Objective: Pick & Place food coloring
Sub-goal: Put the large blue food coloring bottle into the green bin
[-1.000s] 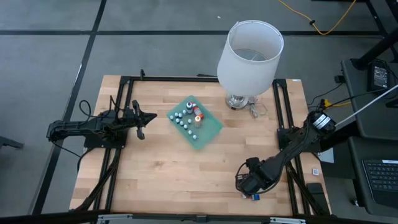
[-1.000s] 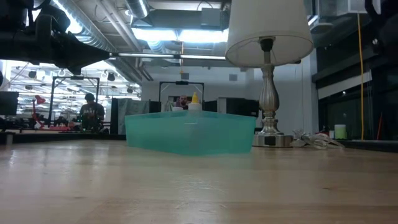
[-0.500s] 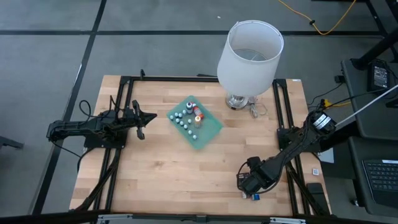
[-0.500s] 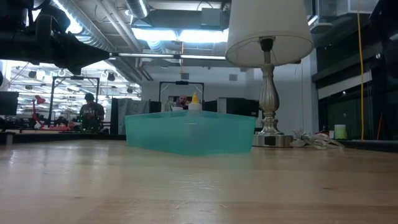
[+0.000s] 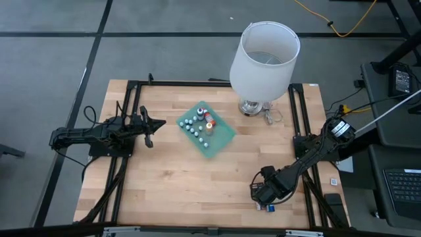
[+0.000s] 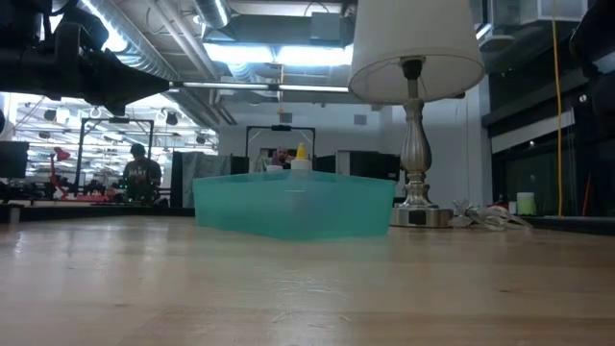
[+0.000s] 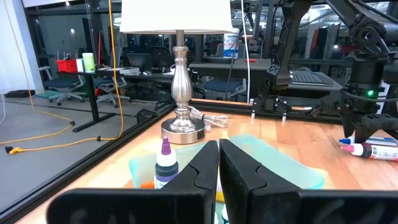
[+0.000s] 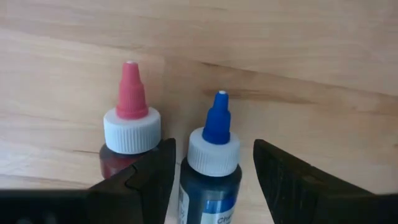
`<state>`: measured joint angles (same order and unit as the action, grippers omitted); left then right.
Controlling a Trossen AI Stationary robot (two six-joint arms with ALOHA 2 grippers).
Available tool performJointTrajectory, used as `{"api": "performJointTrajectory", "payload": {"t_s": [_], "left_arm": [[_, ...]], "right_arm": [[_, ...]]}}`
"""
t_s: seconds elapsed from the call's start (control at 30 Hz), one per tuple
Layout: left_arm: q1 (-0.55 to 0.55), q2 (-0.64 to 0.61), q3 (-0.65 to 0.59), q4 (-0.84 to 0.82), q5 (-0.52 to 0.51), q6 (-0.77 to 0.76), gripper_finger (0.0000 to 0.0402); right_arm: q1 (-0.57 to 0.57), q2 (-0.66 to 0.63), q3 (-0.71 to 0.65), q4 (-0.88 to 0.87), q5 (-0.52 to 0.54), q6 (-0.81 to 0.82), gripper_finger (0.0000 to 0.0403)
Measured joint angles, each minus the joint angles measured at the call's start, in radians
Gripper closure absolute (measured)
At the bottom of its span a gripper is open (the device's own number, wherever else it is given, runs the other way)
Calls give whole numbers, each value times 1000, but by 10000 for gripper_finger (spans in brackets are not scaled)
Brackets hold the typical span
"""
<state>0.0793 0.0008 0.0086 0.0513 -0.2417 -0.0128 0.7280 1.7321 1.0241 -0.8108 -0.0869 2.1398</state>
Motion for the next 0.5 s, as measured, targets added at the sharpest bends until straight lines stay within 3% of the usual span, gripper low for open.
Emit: {"api": "performJointTrajectory", "payload": {"t_s": [0.5], "left_arm": [[0,0,0,0,0,0,393]], "right_arm": [[0,0,0,23,7,6,242]]}}
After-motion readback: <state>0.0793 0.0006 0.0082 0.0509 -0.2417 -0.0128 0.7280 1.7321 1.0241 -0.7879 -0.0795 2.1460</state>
